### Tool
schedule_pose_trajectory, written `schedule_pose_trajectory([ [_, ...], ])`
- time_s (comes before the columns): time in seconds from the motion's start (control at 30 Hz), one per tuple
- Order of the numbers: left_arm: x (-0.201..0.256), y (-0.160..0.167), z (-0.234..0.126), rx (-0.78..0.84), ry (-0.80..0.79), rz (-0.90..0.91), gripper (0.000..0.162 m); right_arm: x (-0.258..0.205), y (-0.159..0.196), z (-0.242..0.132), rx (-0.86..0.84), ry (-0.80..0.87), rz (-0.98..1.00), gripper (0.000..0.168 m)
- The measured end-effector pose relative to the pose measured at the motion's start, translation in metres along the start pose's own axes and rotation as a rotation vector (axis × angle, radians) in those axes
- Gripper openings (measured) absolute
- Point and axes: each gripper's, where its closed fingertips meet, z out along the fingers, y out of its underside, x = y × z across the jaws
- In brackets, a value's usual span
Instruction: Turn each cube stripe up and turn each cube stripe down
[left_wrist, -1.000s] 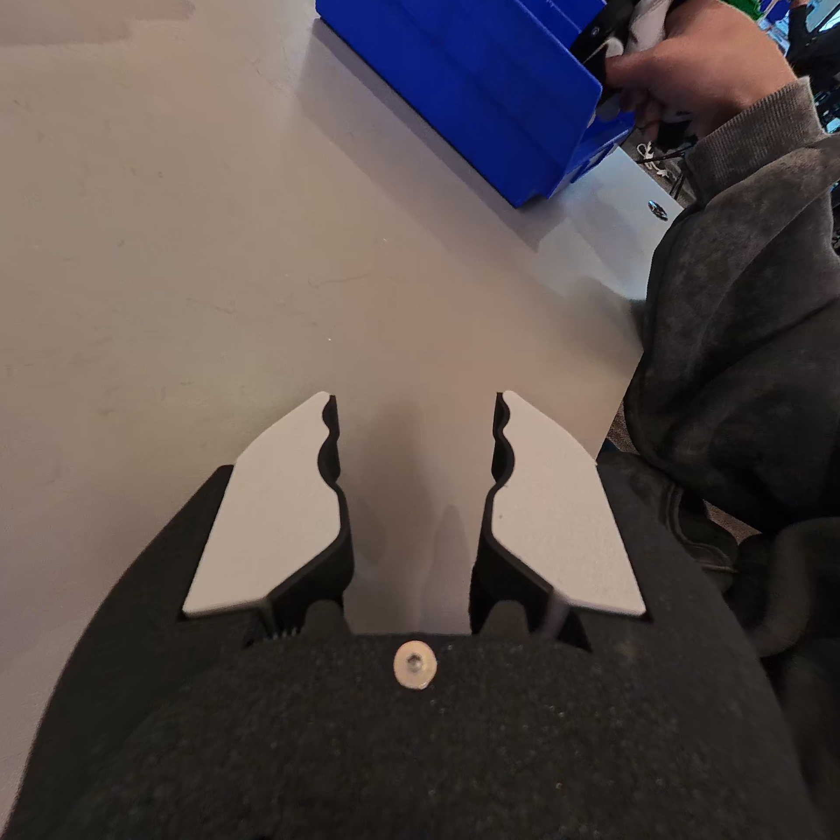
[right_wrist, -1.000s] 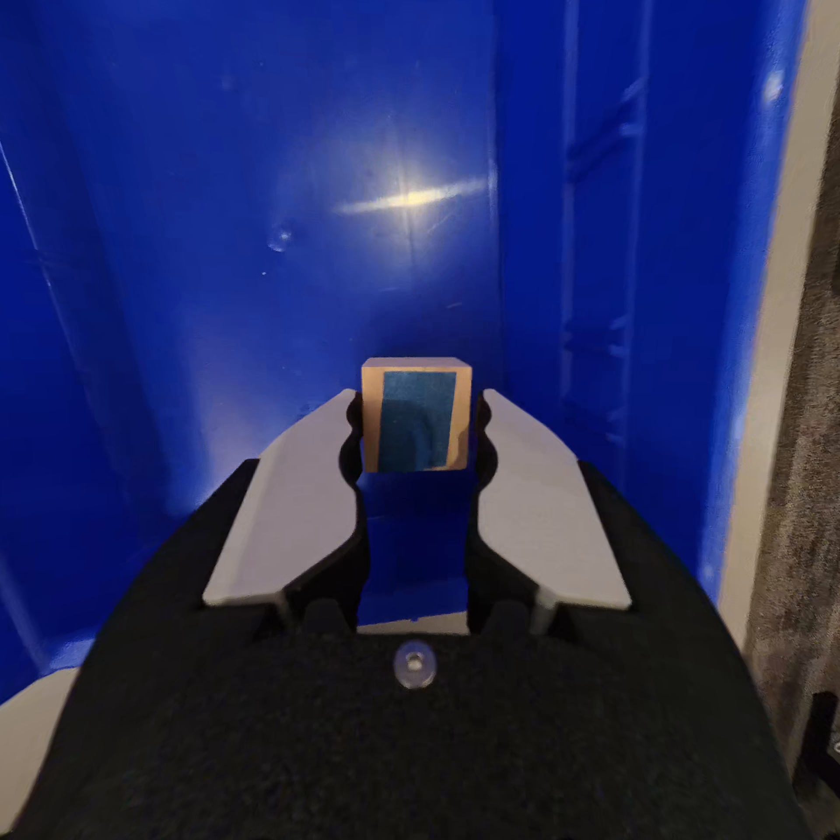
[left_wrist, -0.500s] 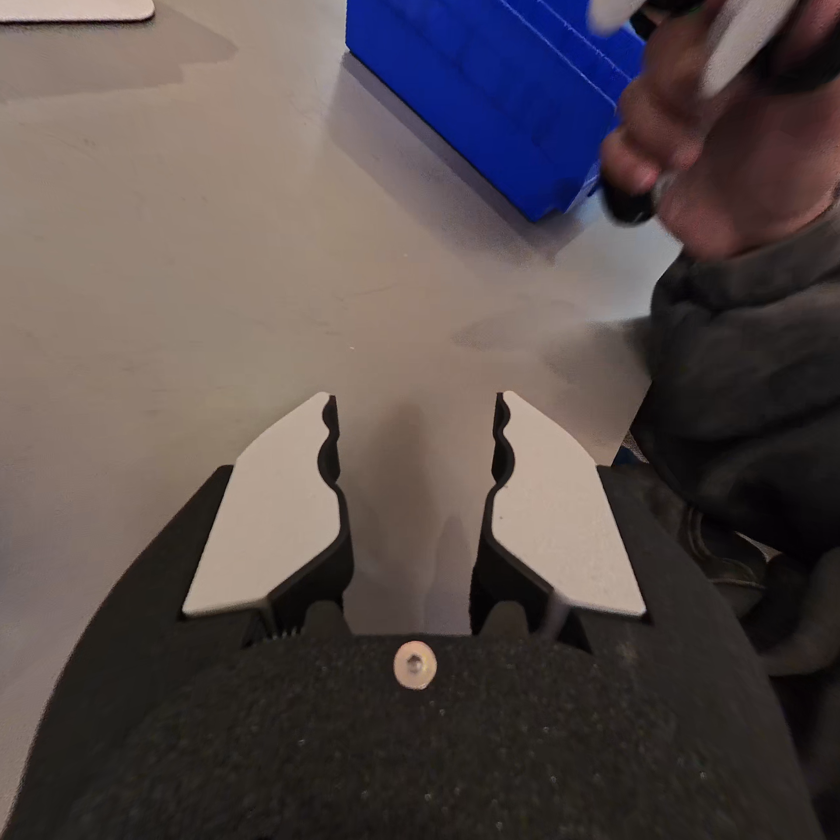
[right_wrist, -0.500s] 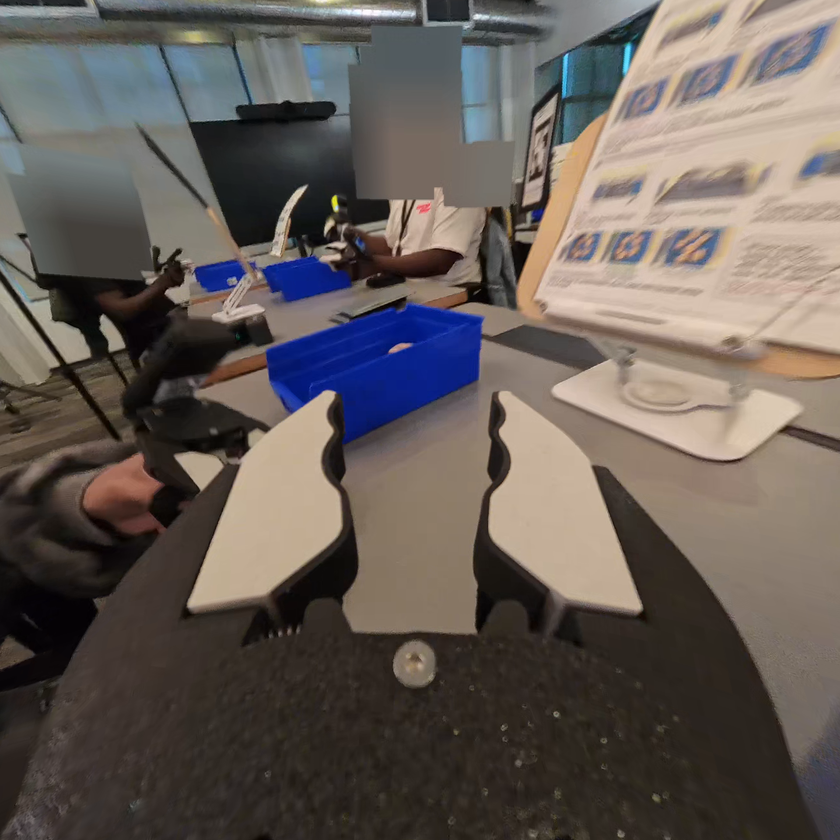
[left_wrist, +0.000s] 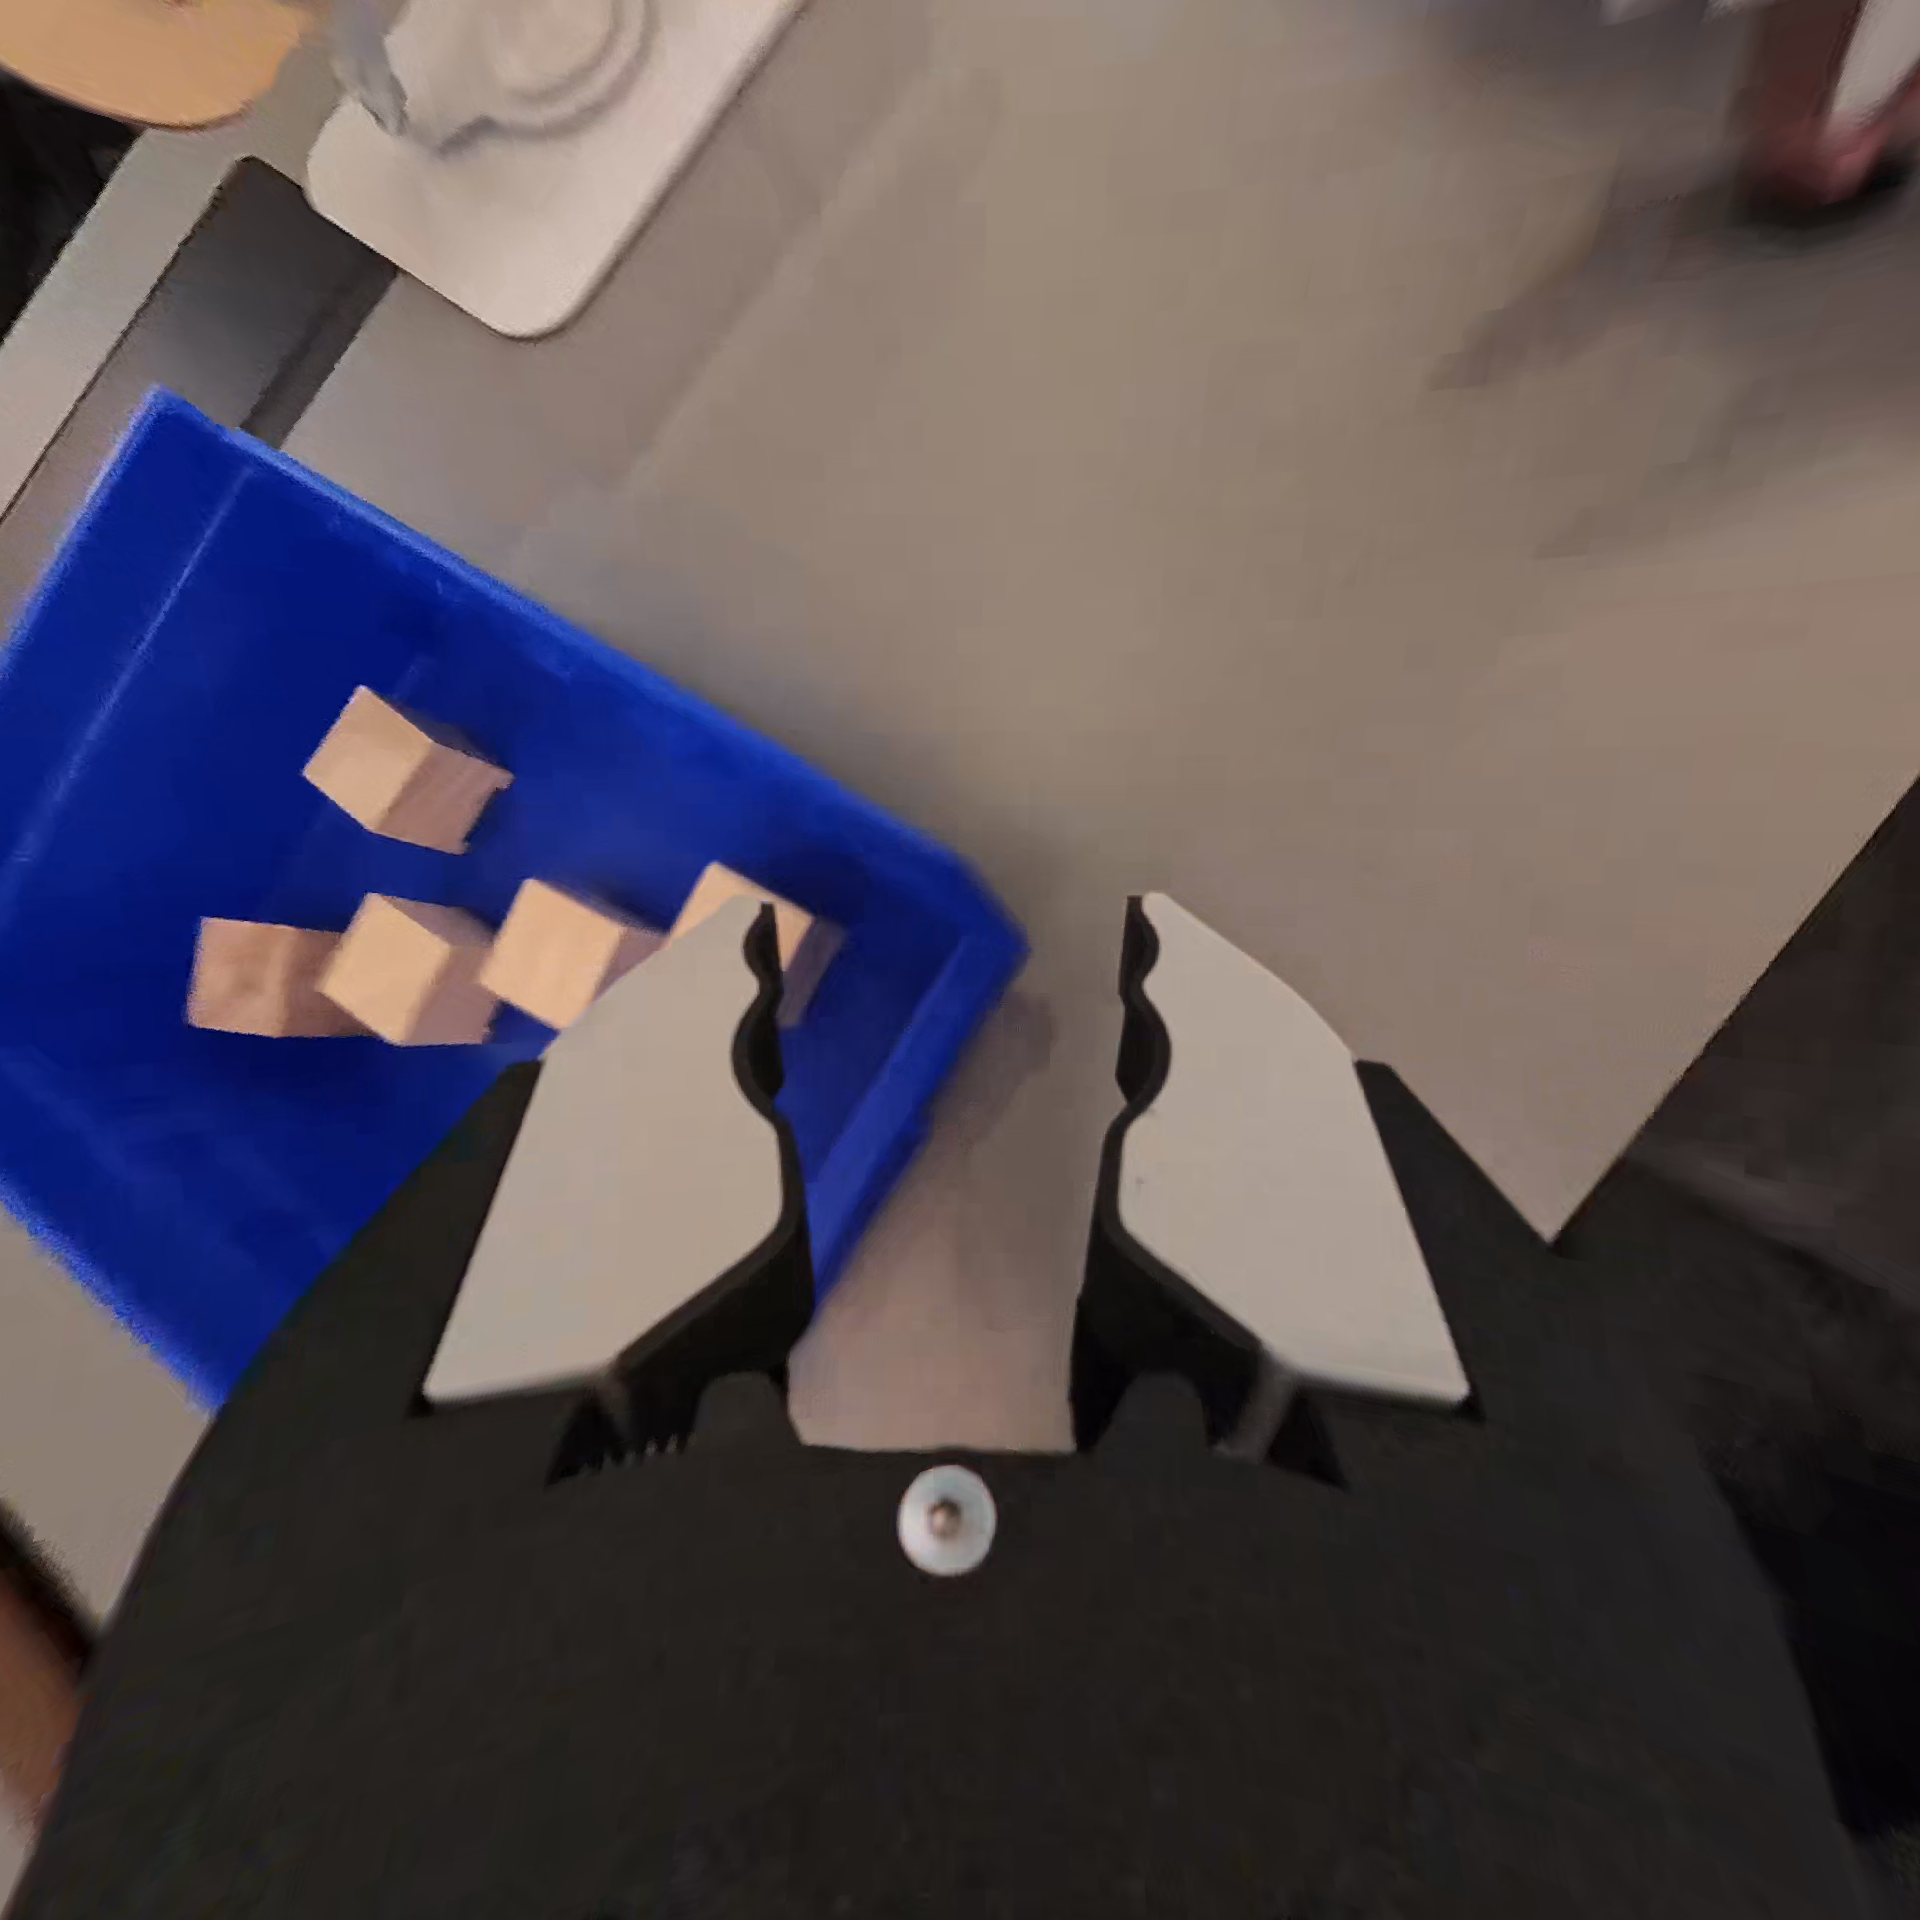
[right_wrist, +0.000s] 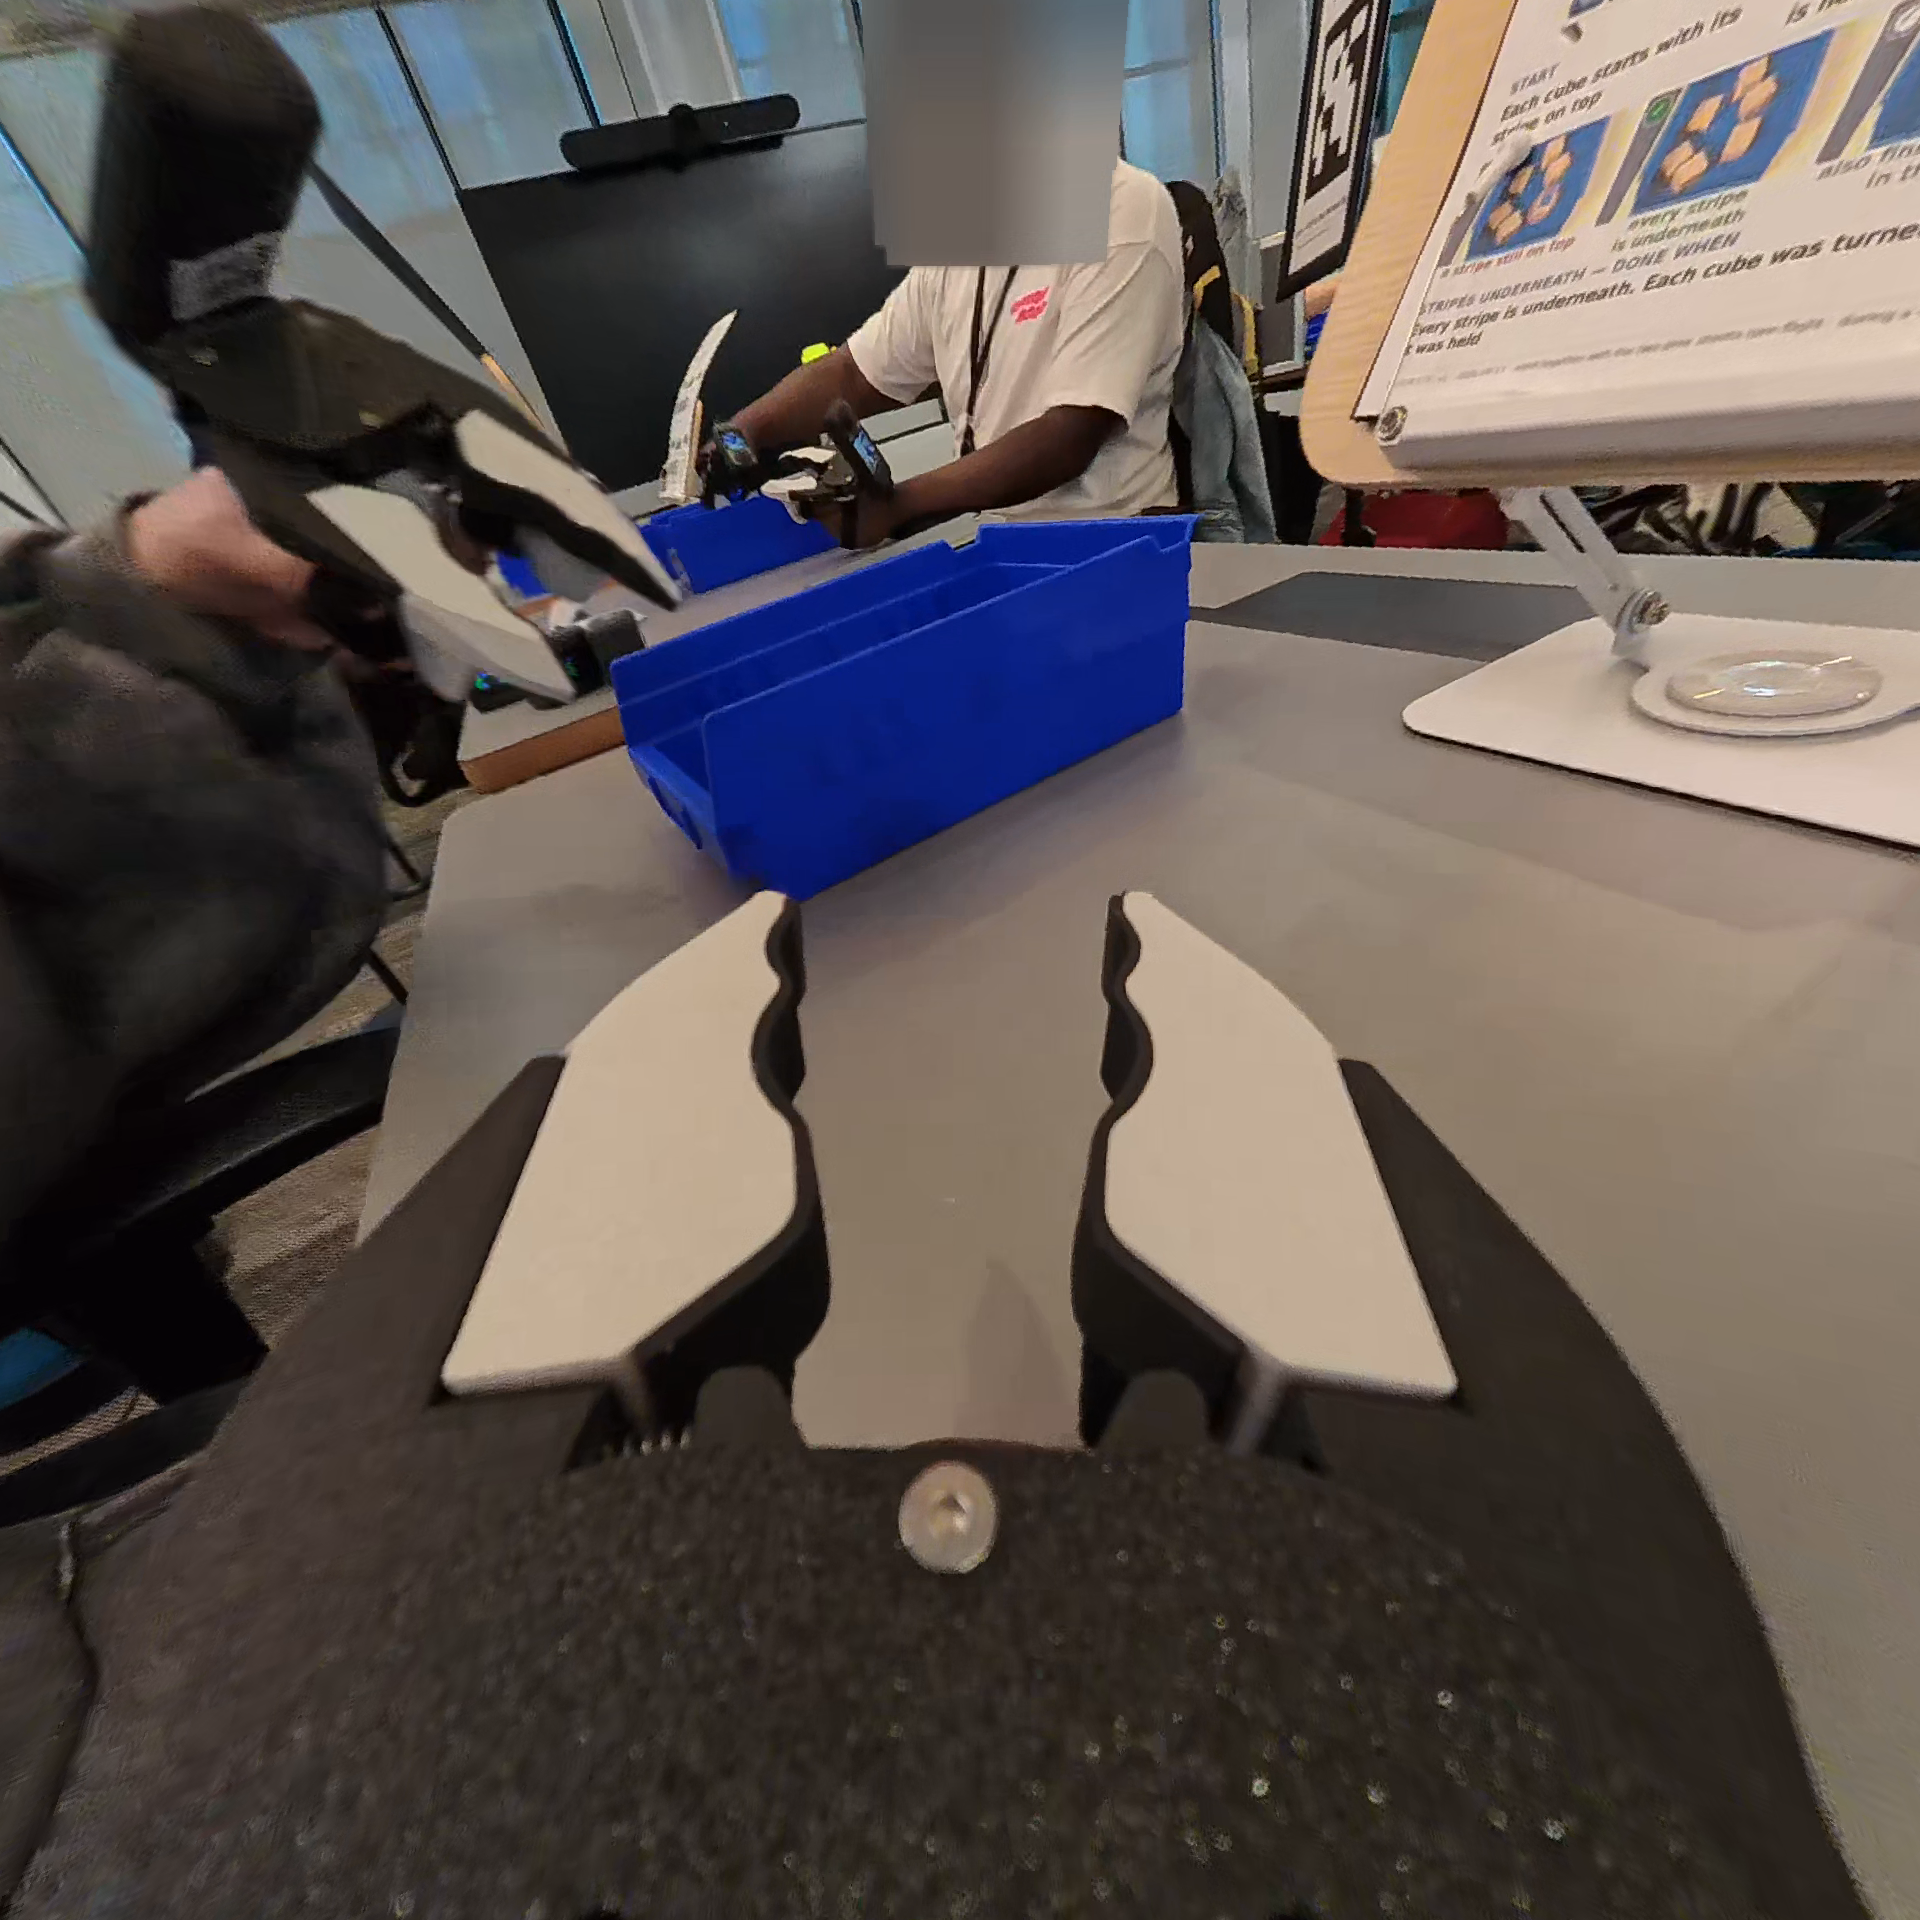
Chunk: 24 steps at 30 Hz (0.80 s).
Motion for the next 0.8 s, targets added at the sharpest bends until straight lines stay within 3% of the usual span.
schedule_pose_trajectory([
  [0.23,-0.049,0.045,0.044,-0.260,0.226,0.252,0.060,0.001,0.003,0.002,-0.012,-0.009,0.012,0.054],
  [0.43,-0.067,0.067,0.088,-0.375,0.281,0.318,0.061,-0.001,0.009,0.006,-0.034,-0.027,0.026,0.052],
  [0.53,-0.068,0.076,0.099,-0.389,0.315,0.352,0.043,-0.002,0.010,0.008,-0.041,-0.038,0.035,0.052],
  [0.8,-0.072,0.066,0.080,-0.290,0.278,0.277,0.043,0.001,0.013,0.010,-0.051,-0.049,0.072,0.049],
])
